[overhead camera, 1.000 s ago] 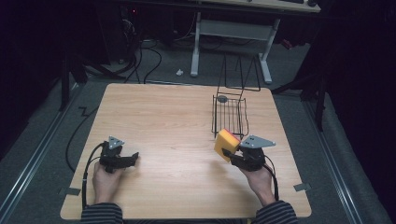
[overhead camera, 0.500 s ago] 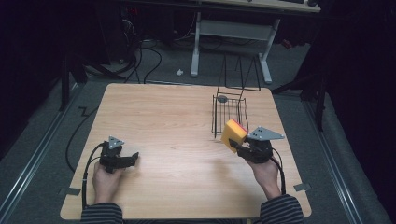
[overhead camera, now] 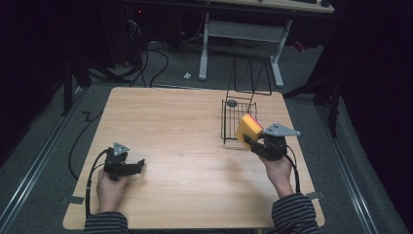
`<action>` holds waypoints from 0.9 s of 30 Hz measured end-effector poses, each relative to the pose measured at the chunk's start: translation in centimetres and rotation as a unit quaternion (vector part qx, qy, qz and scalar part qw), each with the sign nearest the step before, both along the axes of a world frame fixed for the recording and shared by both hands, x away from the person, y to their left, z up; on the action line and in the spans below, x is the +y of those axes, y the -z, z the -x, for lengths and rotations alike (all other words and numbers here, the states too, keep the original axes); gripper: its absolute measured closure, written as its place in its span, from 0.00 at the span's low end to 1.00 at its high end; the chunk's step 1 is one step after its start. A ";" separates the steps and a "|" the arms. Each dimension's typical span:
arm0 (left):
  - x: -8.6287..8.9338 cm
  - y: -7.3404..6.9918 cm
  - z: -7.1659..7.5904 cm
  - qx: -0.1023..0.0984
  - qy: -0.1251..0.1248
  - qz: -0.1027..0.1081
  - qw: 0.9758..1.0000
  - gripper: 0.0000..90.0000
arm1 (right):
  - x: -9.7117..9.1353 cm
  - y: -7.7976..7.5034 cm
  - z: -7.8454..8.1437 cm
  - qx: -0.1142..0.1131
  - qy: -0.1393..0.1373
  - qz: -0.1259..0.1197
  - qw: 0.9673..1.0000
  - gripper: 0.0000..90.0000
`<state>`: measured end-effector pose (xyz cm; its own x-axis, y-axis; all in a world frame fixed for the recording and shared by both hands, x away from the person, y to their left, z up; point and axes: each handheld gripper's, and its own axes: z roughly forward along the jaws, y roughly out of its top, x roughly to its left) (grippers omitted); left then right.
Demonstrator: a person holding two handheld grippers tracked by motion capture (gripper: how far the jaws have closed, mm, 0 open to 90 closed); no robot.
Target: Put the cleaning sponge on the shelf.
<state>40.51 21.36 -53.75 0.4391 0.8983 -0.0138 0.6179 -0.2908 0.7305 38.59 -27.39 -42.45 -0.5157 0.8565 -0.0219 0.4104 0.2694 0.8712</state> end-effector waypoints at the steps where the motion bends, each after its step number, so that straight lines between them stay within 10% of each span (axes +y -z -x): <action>1: 0.0 0.0 0.0 0.000 0.000 0.000 1.000 0.19 | -0.1 0.1 -0.1 -0.001 0.002 -0.004 1.000 0.68; 27: 0.0 0.0 0.0 0.000 0.000 0.000 1.000 0.19 | 0.1 0.8 -4.9 0.011 0.048 -0.014 0.999 0.68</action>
<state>40.51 21.36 -53.75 0.4392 0.8983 -0.0139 0.6179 -0.2908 0.7305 43.51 -27.32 -43.26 -0.4318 0.9019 0.0121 0.4514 0.2045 0.8686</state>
